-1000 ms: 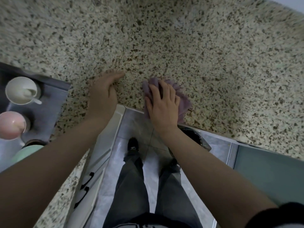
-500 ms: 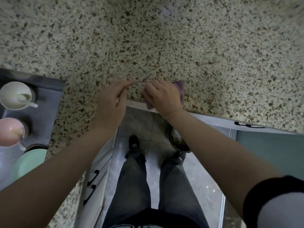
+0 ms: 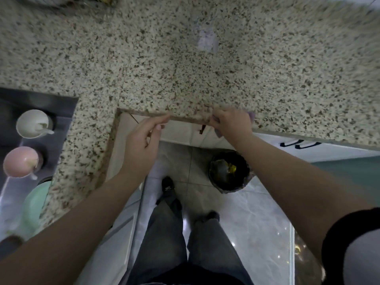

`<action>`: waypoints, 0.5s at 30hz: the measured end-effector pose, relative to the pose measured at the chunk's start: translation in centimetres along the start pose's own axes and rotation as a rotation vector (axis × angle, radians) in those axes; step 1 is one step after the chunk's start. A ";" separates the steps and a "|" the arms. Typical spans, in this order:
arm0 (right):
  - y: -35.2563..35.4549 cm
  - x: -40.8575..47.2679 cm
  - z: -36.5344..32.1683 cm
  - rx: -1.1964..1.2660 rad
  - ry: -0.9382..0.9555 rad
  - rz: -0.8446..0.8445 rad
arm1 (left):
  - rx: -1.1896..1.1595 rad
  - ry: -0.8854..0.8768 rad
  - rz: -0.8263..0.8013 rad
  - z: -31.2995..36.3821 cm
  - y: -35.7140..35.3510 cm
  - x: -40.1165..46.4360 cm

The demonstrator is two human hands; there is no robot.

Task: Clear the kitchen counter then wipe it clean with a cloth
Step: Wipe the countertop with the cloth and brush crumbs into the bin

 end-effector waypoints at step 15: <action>-4.8 -20.1 17.4 1.165 -1.370 0.138 | -0.041 0.265 -0.319 -4.8 -18.7 -15.2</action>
Point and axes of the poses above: each hand's wrist, its own x-axis towards the middle knuckle, its own y-axis out of the back of the hand, z = x × y, the point moved 10 cm from there along x, towards the middle knuckle, and after that the axes turned 12 degrees about z, right-handed, at the moved point
